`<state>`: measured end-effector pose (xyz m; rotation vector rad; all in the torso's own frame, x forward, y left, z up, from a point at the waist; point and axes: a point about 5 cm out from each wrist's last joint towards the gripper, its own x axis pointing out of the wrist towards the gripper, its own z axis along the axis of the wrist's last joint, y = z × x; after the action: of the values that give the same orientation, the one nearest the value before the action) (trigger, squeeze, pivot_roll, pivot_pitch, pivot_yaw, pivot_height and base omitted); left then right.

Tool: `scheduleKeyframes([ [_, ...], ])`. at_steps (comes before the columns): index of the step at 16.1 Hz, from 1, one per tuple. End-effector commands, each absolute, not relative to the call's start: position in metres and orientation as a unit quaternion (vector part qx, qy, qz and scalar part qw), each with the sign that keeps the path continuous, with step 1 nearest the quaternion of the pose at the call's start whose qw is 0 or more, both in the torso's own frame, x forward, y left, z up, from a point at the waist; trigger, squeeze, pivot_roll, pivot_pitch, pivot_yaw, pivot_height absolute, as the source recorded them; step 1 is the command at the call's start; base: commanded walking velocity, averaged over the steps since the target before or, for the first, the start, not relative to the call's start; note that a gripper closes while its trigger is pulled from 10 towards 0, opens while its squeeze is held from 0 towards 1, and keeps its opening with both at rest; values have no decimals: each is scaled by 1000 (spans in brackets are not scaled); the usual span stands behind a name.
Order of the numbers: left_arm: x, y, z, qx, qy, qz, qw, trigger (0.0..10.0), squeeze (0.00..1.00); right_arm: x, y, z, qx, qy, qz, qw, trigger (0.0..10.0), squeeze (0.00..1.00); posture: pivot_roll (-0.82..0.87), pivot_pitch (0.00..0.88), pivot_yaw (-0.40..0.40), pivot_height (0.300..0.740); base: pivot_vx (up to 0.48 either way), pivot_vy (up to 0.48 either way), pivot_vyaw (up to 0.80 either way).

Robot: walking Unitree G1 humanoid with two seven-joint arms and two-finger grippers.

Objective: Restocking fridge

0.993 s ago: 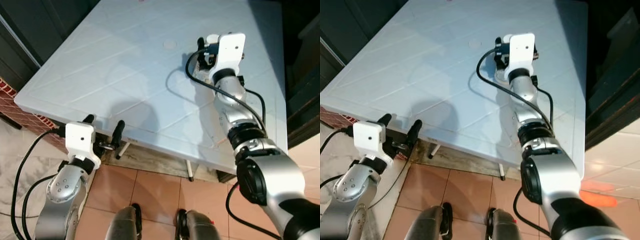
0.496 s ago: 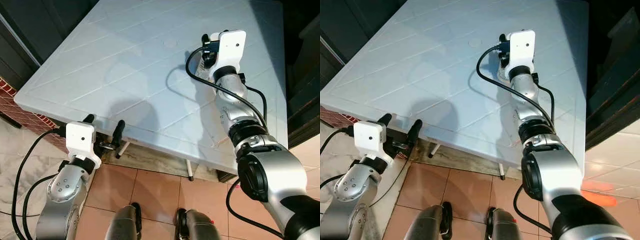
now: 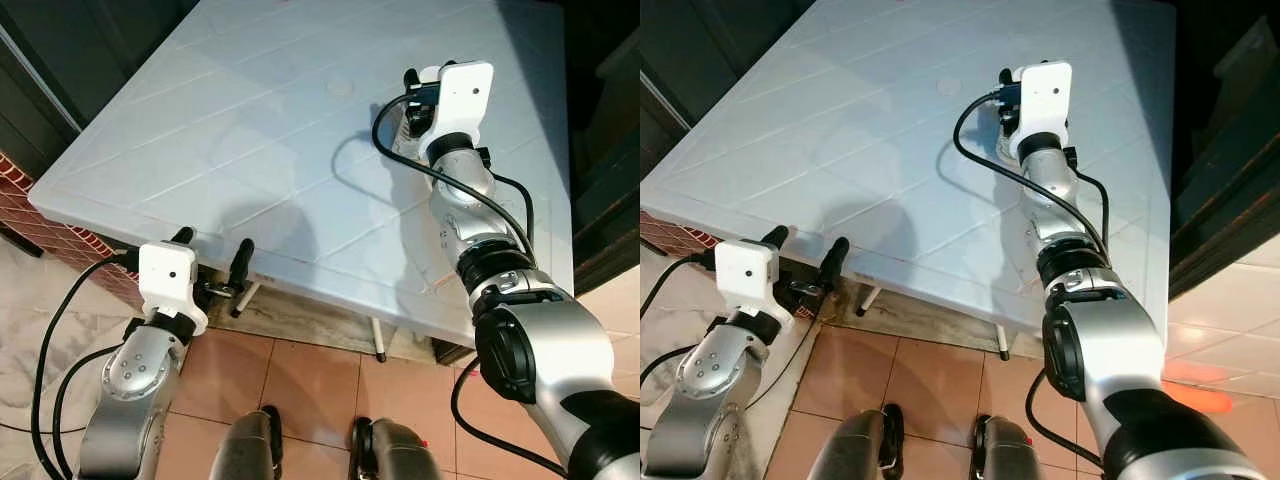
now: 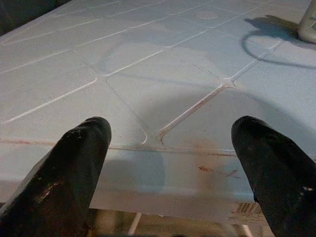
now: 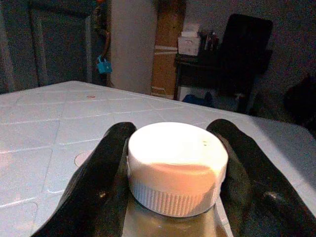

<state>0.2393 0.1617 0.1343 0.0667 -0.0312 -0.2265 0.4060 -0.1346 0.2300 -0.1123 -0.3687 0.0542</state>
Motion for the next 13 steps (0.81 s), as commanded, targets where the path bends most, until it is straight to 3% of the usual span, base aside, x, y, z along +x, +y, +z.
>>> scheduleKeyframes([
  [1,240,166,131,51,0,-101,994,10000,0,405,-130,235,-34,-195,37,980,0,0,153,202,32,740,0,0,0],
  [4,243,170,130,46,8,-65,997,10000,0,395,-124,226,-11,-205,58,977,0,0,124,207,9,740,0,0,0],
  [5,244,170,126,41,9,-54,998,10000,0,383,-118,218,-18,-218,72,973,1412,0,117,214,9,740,0,0,0],
  [6,244,168,125,38,8,-50,998,10000,0,376,-117,216,-30,-225,78,971,4275,0,110,200,7,740,0,0,0],
  [7,246,166,126,33,5,-45,998,10000,0,363,-113,215,-64,-247,94,962,10000,0,104,193,6,740,0,0,0],
  [13,256,158,126,26,-5,-48,999,10000,0,344,-104,210,-67,-236,107,963,10000,0,78,127,-6,740,0,0,0],
])
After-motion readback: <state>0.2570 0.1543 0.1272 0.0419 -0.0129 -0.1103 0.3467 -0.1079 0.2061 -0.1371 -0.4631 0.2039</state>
